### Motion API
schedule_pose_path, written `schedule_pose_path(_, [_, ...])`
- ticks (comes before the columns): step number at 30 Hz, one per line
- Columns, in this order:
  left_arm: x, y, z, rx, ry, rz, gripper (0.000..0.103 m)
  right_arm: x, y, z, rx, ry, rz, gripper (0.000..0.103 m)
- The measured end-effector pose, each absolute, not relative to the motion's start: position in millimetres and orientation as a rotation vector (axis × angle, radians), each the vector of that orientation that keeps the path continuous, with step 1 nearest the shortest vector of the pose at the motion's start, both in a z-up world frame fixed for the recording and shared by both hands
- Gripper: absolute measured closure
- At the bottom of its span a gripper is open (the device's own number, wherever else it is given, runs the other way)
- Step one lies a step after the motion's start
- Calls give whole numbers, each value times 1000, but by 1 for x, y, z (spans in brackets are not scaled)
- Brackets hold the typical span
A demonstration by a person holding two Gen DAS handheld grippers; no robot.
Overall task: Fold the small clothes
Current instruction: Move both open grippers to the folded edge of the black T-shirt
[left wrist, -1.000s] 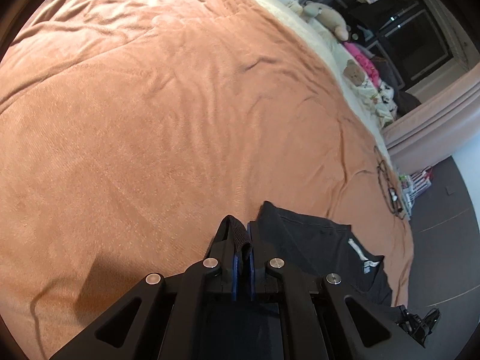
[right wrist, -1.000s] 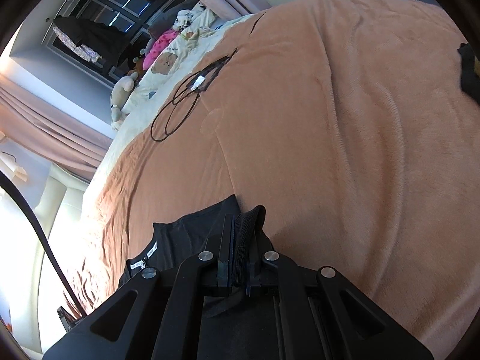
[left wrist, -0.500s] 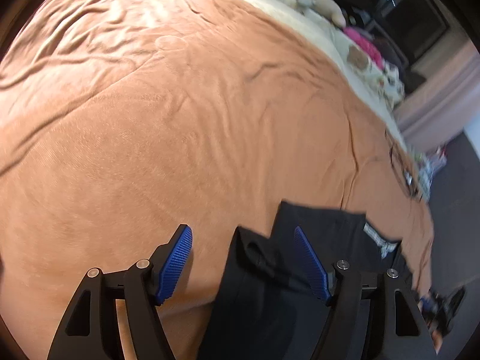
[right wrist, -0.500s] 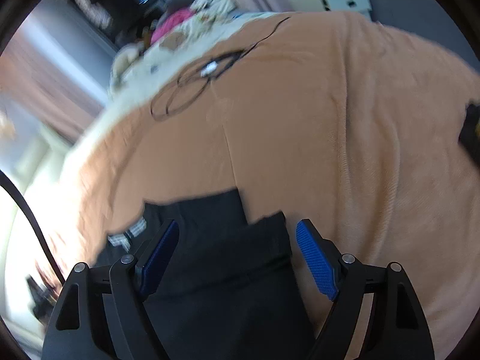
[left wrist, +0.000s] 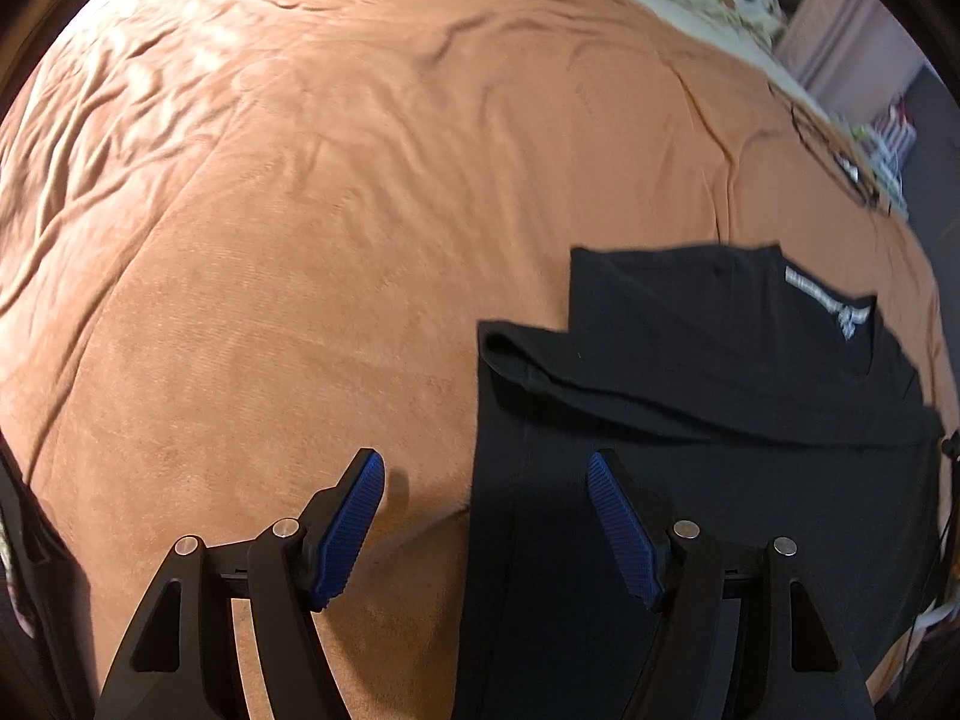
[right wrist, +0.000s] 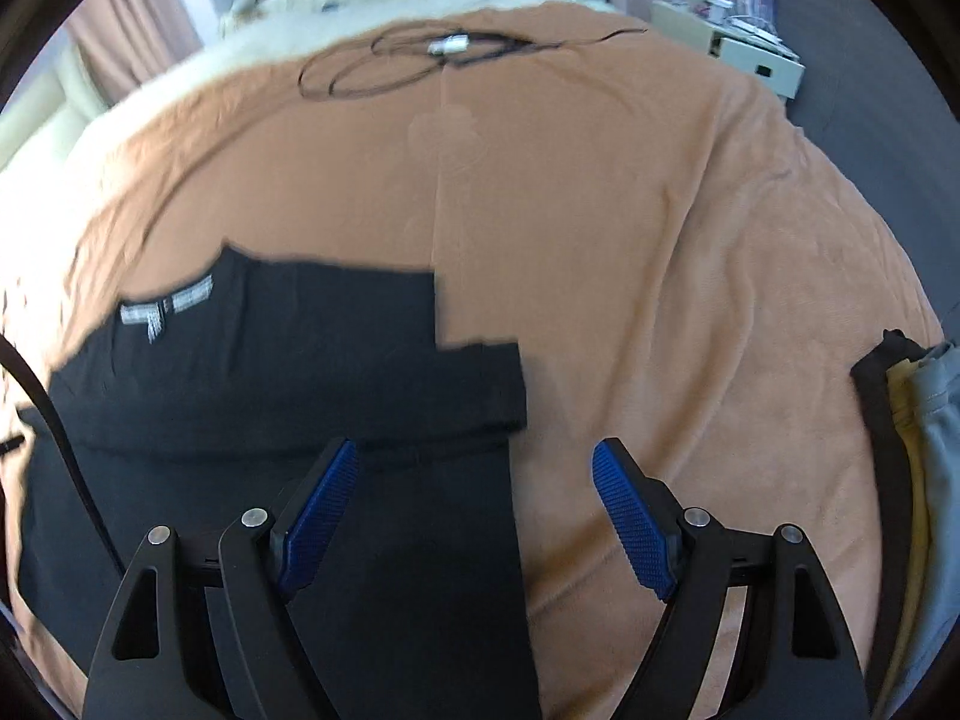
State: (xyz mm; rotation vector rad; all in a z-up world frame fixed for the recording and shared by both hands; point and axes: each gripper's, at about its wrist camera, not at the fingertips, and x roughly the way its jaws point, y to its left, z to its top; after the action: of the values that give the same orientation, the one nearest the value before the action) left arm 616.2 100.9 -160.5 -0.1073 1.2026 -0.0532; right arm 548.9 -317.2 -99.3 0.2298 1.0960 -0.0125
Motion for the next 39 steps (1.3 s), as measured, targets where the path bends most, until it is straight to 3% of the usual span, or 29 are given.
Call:
schedule_pose_path(11, [636,88,-182,-47,1227,-29,31,573,-284,-121,22,1206,26,23])
schedule_pose_path(22, [669,92,-181,-78,1204,-35,31,612,-293,-137,63,1146,19,23])
schedule_pose_path(30, [691,99,-179,-130,1174,12,31,642,-300,-132,161,1004,-49,23])
schedule_pose_path(39, [681,125,-163,-267,1089,-8,49,634,-311,-124,214,942,16,23])
